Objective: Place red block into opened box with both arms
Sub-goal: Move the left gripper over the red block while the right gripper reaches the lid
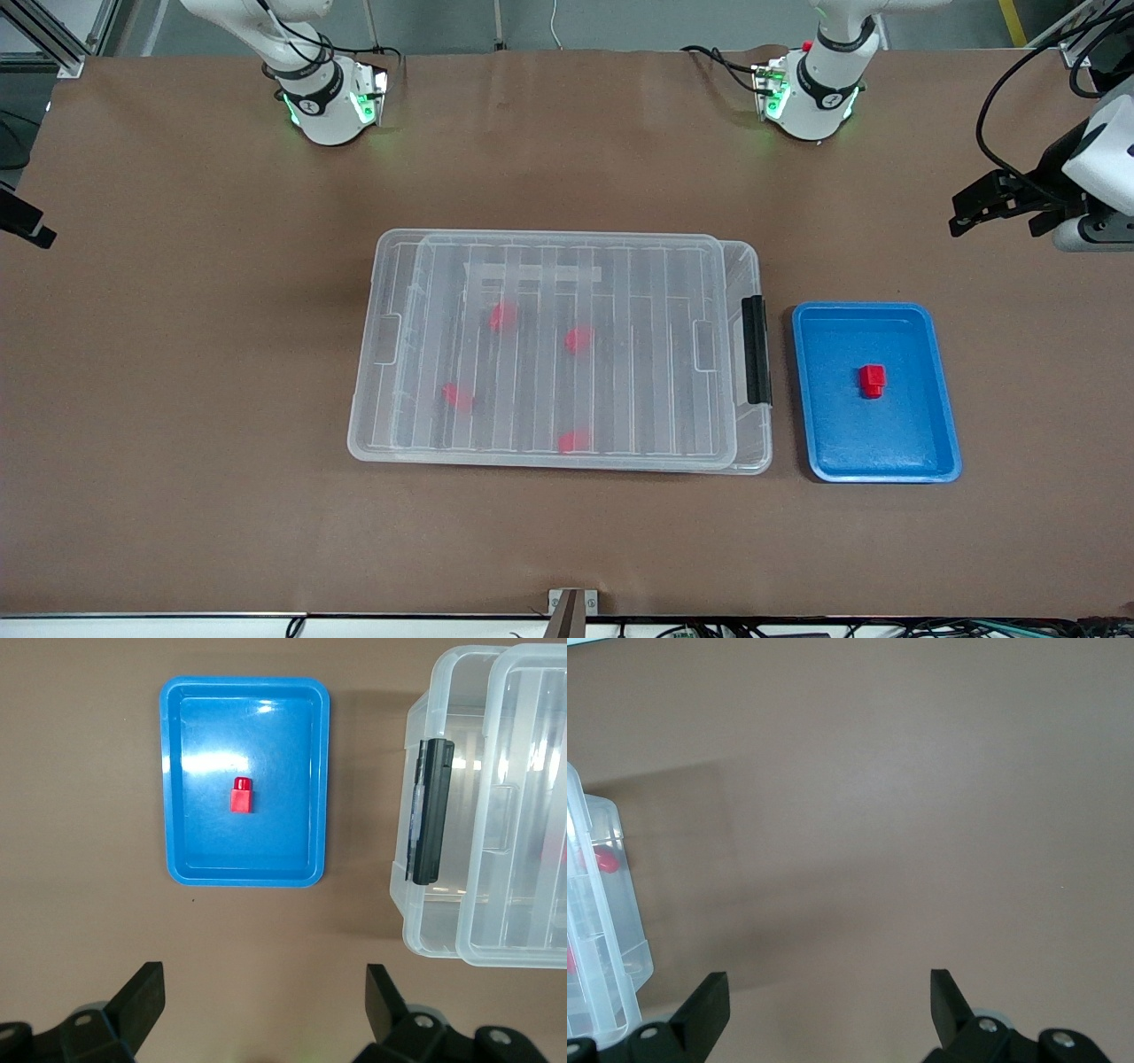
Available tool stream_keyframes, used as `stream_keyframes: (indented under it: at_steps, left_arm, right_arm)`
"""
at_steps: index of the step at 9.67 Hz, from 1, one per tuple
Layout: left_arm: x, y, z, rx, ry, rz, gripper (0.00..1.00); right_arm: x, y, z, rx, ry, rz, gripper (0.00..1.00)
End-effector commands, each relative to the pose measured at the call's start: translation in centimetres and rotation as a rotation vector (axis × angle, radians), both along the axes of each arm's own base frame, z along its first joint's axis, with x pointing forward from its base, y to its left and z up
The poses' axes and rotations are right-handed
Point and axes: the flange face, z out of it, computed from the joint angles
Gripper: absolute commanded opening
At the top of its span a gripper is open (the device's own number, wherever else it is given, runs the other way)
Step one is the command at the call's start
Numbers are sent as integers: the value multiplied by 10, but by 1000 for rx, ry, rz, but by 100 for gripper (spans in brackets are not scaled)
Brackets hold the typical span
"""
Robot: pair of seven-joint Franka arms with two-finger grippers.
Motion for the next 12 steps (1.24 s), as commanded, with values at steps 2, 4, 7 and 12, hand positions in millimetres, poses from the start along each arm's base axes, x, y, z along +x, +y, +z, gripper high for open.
stream_keyframes:
  at_steps: [2, 4, 7, 12]
  left_arm:
    - [3, -6, -17, 22, 23, 1, 100]
    - [3, -6, -16, 20, 20, 1, 100]
    - [4, -6, -13, 10, 0, 1, 100]
    - [39, 17, -112, 4, -5, 20, 100]
  right_arm:
    - [-2, -1, 3, 0, -5, -15, 100]
    - [3, 14, 2, -1, -4, 18, 100]
    - [53, 131, -67, 5, 55, 211, 100]
    - [92, 274, -221, 42, 135, 197, 100]
